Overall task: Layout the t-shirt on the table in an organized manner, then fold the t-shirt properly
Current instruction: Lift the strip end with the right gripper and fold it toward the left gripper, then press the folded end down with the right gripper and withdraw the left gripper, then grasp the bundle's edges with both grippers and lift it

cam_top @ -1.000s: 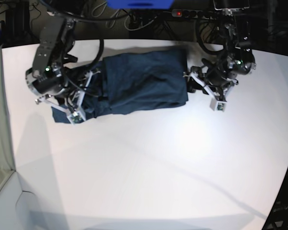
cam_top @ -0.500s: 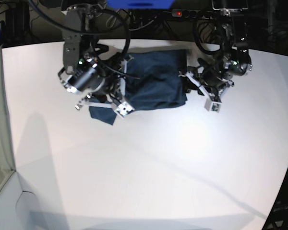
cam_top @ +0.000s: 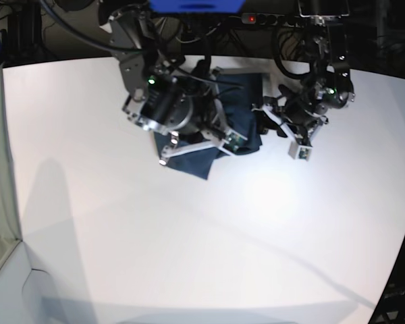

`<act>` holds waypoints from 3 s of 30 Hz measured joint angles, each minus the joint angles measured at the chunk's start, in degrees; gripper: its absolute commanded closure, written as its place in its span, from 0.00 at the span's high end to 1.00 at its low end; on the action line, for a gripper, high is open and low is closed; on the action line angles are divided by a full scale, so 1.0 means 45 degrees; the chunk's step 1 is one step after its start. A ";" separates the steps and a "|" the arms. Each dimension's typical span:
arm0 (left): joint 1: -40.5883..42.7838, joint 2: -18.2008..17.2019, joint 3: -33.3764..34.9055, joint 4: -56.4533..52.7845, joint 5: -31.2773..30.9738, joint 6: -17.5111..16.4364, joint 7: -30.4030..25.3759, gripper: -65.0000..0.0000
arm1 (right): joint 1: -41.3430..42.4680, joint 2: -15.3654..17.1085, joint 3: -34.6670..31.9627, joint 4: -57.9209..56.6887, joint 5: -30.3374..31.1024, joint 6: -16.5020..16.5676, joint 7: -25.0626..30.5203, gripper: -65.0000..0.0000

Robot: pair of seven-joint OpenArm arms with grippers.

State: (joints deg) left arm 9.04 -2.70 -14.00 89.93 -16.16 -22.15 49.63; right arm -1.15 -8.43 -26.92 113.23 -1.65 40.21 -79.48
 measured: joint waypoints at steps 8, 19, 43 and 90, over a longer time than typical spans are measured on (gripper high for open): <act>0.0058 -0.0121 -0.0034 0.0214 0.0039 -0.0039 0.0248 0.49 | -0.0068 0.0005 -0.0277 -0.1637 0.0034 0.0005 0.1156 0.00; 0.0578 -0.0311 -0.0670 0.1137 0.0209 -0.0029 0.0588 0.49 | 0.0743 0.0005 -0.0311 -0.2807 0.0049 0.0005 0.1200 0.00; 0.1054 -0.0903 -0.3711 0.1039 0.0301 -0.0029 0.0651 0.49 | 0.0500 0.0005 0.0646 -0.0384 0.2535 0.0005 0.0903 0.72; 0.1870 0.0151 -0.4022 0.2827 -0.6853 -0.0019 0.3993 0.85 | -0.0282 0.1593 0.1379 -0.0908 0.2608 0.0000 0.2244 0.73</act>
State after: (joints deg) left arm 17.45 -2.02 -32.10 102.65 -47.00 -22.24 67.59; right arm -2.42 -1.26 -20.71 109.14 10.09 40.21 -69.38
